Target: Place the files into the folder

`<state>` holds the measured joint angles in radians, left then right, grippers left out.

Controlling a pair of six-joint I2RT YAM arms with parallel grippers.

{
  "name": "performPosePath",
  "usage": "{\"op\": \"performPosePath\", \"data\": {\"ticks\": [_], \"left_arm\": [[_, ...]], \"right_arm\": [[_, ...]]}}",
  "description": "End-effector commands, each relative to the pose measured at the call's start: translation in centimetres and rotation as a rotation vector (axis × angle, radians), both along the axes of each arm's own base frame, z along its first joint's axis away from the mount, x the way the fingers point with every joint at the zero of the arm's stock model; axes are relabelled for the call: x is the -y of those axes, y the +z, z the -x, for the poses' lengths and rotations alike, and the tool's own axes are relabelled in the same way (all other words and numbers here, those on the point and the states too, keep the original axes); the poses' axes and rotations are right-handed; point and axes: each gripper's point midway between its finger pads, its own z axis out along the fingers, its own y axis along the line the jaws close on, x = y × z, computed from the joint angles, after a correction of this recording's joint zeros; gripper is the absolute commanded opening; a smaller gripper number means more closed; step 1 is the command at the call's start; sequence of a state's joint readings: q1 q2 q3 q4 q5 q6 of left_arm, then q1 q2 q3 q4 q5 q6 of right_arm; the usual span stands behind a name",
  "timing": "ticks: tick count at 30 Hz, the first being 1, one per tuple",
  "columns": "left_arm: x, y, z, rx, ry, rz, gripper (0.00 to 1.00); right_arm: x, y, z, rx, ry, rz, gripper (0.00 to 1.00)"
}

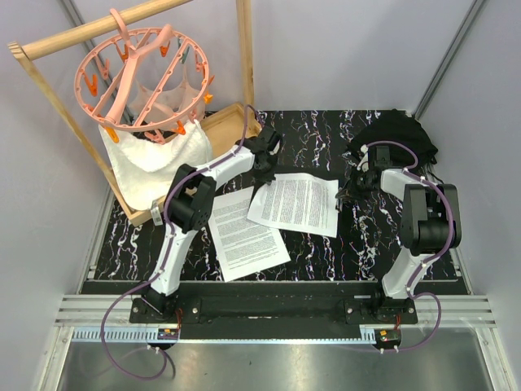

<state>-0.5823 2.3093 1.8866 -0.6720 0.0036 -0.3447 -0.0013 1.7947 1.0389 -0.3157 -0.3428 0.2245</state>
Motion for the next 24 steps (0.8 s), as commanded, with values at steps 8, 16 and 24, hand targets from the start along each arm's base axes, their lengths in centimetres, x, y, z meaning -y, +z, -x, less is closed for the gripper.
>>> {"op": "performPosePath", "data": {"ticks": [8,16,24], "left_arm": [[0.5,-0.1,1.0,0.01,0.013,-0.032,0.15],[-2.0,-0.7,0.1,0.027,0.102,-0.057,0.12],[0.4,-0.3,0.0,0.028,0.064,-0.007,0.12]], "right_arm": [[-0.1,-0.2,0.5,-0.021,-0.039,0.002,0.0],[-0.2,0.2,0.5,-0.008,-0.041,-0.009,0.0],[-0.1,-0.4,0.5,-0.022,-0.035,-0.003,0.0]]}}
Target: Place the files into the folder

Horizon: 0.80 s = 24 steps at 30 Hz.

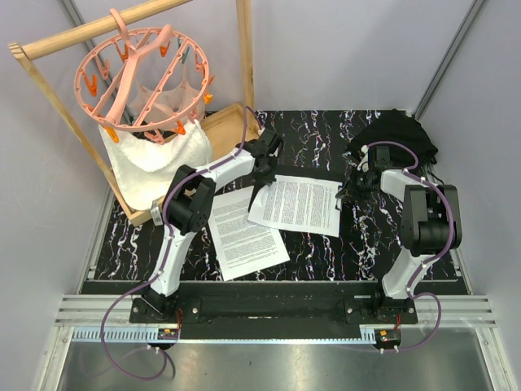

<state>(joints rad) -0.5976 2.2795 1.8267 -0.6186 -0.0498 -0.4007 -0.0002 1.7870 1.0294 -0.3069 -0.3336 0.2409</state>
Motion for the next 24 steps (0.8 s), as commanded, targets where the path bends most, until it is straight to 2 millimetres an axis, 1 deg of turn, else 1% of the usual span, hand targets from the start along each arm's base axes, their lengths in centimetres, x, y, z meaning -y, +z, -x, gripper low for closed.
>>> {"op": "performPosePath", "data": {"ticks": [1,4,7,8,9,10,11,12,13,14,15,16,18,19,20,21,22,23,24], "left_arm": [[0.4,-0.3,0.0,-0.007,0.008,-0.004,0.13],[0.5,0.1,-0.1,0.0,0.012,0.003,0.16],[0.5,0.5,-0.2,0.01,0.019,0.01,0.23],[0.5,0.5,-0.3,0.017,0.022,0.013,0.29],[0.5,1.0,-0.3,0.026,0.023,0.022,0.33],[0.6,1.1,-0.3,0.033,0.02,0.029,0.36],[0.6,1.1,-0.2,0.036,0.018,0.035,0.42],[0.6,1.6,-0.2,0.049,0.015,0.042,0.45],[0.5,1.8,-0.3,0.056,0.016,0.046,0.48],[0.5,2.0,-0.3,0.063,0.013,0.046,0.5],[0.5,2.6,-0.4,0.077,0.007,0.049,0.55],[0.5,2.9,-0.4,0.084,0.003,0.051,0.57],[0.5,3.7,-0.5,0.101,-0.002,0.052,0.62],[0.4,4.0,-0.6,0.107,-0.004,0.053,0.63],[0.4,4.6,-0.6,0.117,-0.005,0.058,0.65],[0.4,4.9,-0.6,0.121,-0.01,0.06,0.66],[0.5,5.2,-0.5,0.125,-0.01,0.064,0.78],[0.5,5.9,-0.4,0.131,-0.013,0.072,0.83],[0.5,6.0,-0.3,0.131,-0.018,0.072,0.87]], "right_arm": [[-0.2,-0.4,0.5,-0.021,-0.016,-0.002,0.0],[0.0,-0.5,0.4,-0.021,-0.017,0.006,0.0],[0.1,-0.4,0.5,-0.024,-0.02,0.015,0.0],[0.2,-0.4,0.4,-0.024,-0.025,0.018,0.0],[0.2,-0.4,0.5,-0.027,-0.025,0.021,0.0],[0.4,-0.4,0.5,-0.027,-0.027,0.028,0.06],[0.4,-0.4,0.5,-0.027,-0.025,0.031,0.08],[0.4,-0.5,0.6,-0.03,-0.026,0.032,0.1],[0.5,-0.7,0.6,-0.04,-0.028,0.035,0.14],[0.6,-0.8,0.6,-0.044,-0.029,0.037,0.17],[0.6,-0.7,0.6,-0.045,-0.028,0.04,0.2],[0.6,-0.8,0.6,-0.047,-0.03,0.044,0.35],[0.9,-0.8,0.7,-0.051,-0.036,0.059,0.47],[0.9,-0.5,0.5,-0.044,-0.035,0.059,0.51],[0.9,-0.4,0.5,-0.049,-0.037,0.061,0.59],[1.0,-0.1,0.4,-0.043,-0.04,0.066,0.62],[1.1,0.6,-0.1,-0.028,-0.042,0.066,0.64],[1.1,0.9,0.0,-0.03,-0.043,0.073,0.67],[0.9,1.4,-0.2,-0.024,-0.04,0.082,0.69]]}}
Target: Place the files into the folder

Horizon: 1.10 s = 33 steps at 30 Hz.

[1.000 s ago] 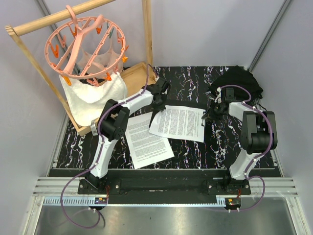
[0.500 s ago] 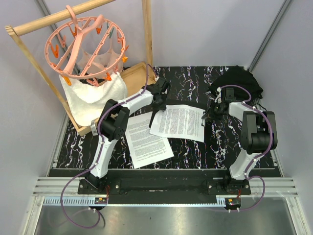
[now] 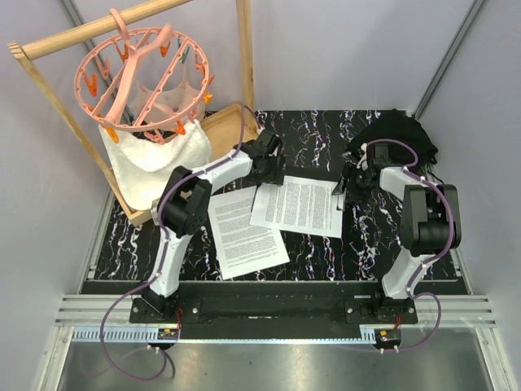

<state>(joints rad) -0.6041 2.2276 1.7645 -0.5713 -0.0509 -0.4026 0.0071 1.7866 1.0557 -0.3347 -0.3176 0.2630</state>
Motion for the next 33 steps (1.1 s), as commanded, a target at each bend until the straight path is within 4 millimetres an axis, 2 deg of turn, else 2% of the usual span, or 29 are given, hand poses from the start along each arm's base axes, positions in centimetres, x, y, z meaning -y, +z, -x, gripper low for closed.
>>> {"op": "performPosePath", "data": {"ticks": [1,2,3,4,6,7,8,9,10,11,12,13,14,15,16,17,18,19,21,22,23,25,26,27,28,30,31,33], "left_arm": [[0.2,5.5,-0.5,0.103,-0.012,0.049,0.88],[0.1,6.7,-0.5,0.124,-0.009,0.054,0.89],[-0.1,7.2,-0.4,0.133,-0.012,0.051,0.97],[-0.3,7.7,-0.2,0.14,-0.011,0.046,0.99],[-0.8,10.0,0.0,0.182,-0.009,0.042,0.99],[-1.2,10.3,0.5,0.185,-0.008,0.033,0.99],[-1.7,12.1,0.9,0.215,-0.009,0.04,0.99],[-1.9,12.7,1.3,0.224,-0.011,0.045,0.99],[-2.3,12.4,2.2,0.21,-0.019,0.041,0.99],[-2.5,14.2,2.9,0.242,-0.027,0.063,0.98],[-2.5,14.6,3.6,0.249,-0.042,0.066,0.98],[-2.9,14.0,4.5,0.239,-0.053,0.06,0.97],[-3.1,15.1,5.2,0.259,-0.058,0.077,0.97],[-3.4,14.2,6.0,0.235,-0.062,0.074,0.95],[-2.9,14.9,6.6,0.24,-0.082,0.123,0.95],[-2.4,14.6,6.9,0.229,-0.086,0.153,0.94],[-2.3,13.6,7.4,0.209,-0.092,0.166,0.91],[-1.1,13.8,7.7,0.2,-0.122,0.226,0.89],[0.0,13.0,7.5,0.167,-0.119,0.264,0.83],[0.8,13.1,7.2,0.166,-0.128,0.293,0.81],[1.4,11.8,6.7,0.141,-0.123,0.294,0.78],[2.7,11.5,5.5,0.153,-0.131,0.325,0.71],[3.2,9.4,4.9,0.123,-0.125,0.31,0.68],[3.9,9.5,4.0,0.132,-0.124,0.318,0.67],[4.1,7.2,3.5,0.098,-0.113,0.288,0.64],[4.6,6.0,2.5,0.096,-0.105,0.278,0.63],[4.5,3.9,2.4,0.065,-0.093,0.247,0.63],[3.8,2.2,2.4,0.045,-0.076,0.2,0.63]], "right_arm": [[1.1,2.1,-0.4,0.011,-0.023,0.09,0.7],[1.4,2.4,-0.3,0.001,-0.03,0.113,0.7],[1.4,3.0,-0.3,0.007,-0.031,0.124,0.71],[1.0,4.3,-0.7,0.035,-0.024,0.131,0.72],[0.7,5.3,-0.6,0.043,-0.016,0.168,0.72],[-0.6,5.9,-0.4,0.06,0.021,0.18,0.72],[-0.7,5.9,-0.1,0.056,0.024,0.208,0.72],[-1.2,6.2,0.1,0.062,0.036,0.22,0.72],[-1.4,6.2,0.3,0.061,0.041,0.233,0.72],[-2.4,6.2,0.5,0.069,0.069,0.23,0.72],[-3.0,6.1,0.6,0.072,0.083,0.22,0.72],[-3.7,5.8,0.7,0.069,0.105,0.203,0.72],[-5.0,5.7,0.8,0.076,0.132,0.194,0.72],[-5.8,5.5,0.6,0.076,0.147,0.188,0.72],[-6.9,5.5,0.5,0.085,0.164,0.167,0.71],[-8.1,5.4,0.5,0.088,0.185,0.153,0.7],[-8.9,5.2,0.2,0.085,0.19,0.136,0.7],[-9.8,5.3,0.1,0.086,0.202,0.095,0.68],[-10.8,4.9,-0.1,0.07,0.193,0.043,0.67],[-10.9,4.8,-0.3,0.07,0.188,0.037,0.65],[-10.9,4.6,-0.3,0.065,0.18,0.036,0.63],[-10.7,3.6,-0.4,0.048,0.174,0.056,0.62],[-10.5,3.4,-0.5,0.047,0.18,0.065,0.61],[-10.5,2.8,-0.4,0.034,0.183,0.071,0.59],[-10.1,2.4,-0.4,0.029,0.178,0.09,0.59],[-9.7,1.8,0.0,0.019,0.18,0.114,0.58],[-9.1,1.6,0.0,0.02,0.176,0.14,0.58],[-8.5,1.0,0.6,0.01,0.175,0.168,0.58]]}}
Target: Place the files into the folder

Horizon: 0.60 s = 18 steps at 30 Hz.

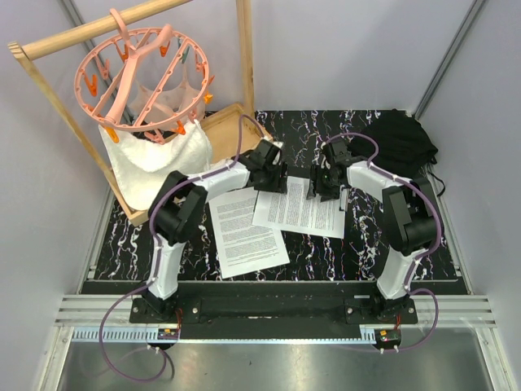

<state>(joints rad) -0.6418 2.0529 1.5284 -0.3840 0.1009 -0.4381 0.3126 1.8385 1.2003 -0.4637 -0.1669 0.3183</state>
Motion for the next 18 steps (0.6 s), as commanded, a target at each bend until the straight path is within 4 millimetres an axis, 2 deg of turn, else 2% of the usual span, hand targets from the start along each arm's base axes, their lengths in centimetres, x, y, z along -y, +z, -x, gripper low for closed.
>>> {"op": "performPosePath", "data": {"ticks": [1,3,5,6,8,9,10,11,12,14,15,16,18], "left_arm": [[0.1,-1.4,-1.6,0.022,0.04,-0.024,0.63],[-1.5,-3.4,-0.4,-0.014,0.059,-0.089,0.64],[-2.9,-4.2,0.2,-0.021,0.077,-0.14,0.64],[-3.8,-5.2,1.4,-0.058,0.072,-0.177,0.64],[-4.9,-5.0,2.7,-0.065,0.066,-0.211,0.64],[-5.0,-4.3,2.9,-0.045,0.063,-0.211,0.64],[-4.8,-2.2,2.8,0.003,0.053,-0.195,0.65],[-4.6,-1.4,3.2,0.019,0.04,-0.191,0.66],[-4.1,0.5,3.2,0.048,0.031,-0.156,0.66],[-3.2,3.0,2.7,0.08,0.015,-0.106,0.69],[-2.5,4.4,2.7,0.092,-0.002,-0.071,0.7],[-1.9,5.9,2.0,0.121,-0.002,-0.045,0.71],[-0.8,7.0,1.9,0.121,-0.032,-0.003,0.74]], "right_arm": [[1.4,-0.1,-0.3,0.036,-0.01,0.072,0.59],[1.7,-0.7,0.8,0.0,-0.012,0.077,0.59],[1.4,-1.1,2.1,-0.05,-0.011,0.049,0.6],[1.2,-1.4,3.1,-0.078,-0.005,0.032,0.6],[0.8,-1.4,4.5,-0.111,0.004,-0.006,0.61],[1.1,-0.1,4.4,-0.075,-0.006,-0.001,0.61],[1.4,0.6,4.3,-0.051,-0.009,0.007,0.63],[2.1,2.3,3.5,0.018,-0.023,0.037,0.64],[2.8,3.1,3.4,0.036,-0.024,0.073,0.66],[3.8,5.4,1.8,0.098,-0.048,0.115,0.75],[5.0,5.6,1.5,0.1,-0.065,0.167,0.77],[5.4,5.7,1.1,0.102,-0.071,0.181,0.82],[6.2,5.3,0.2,0.08,-0.071,0.206,0.83]]}}
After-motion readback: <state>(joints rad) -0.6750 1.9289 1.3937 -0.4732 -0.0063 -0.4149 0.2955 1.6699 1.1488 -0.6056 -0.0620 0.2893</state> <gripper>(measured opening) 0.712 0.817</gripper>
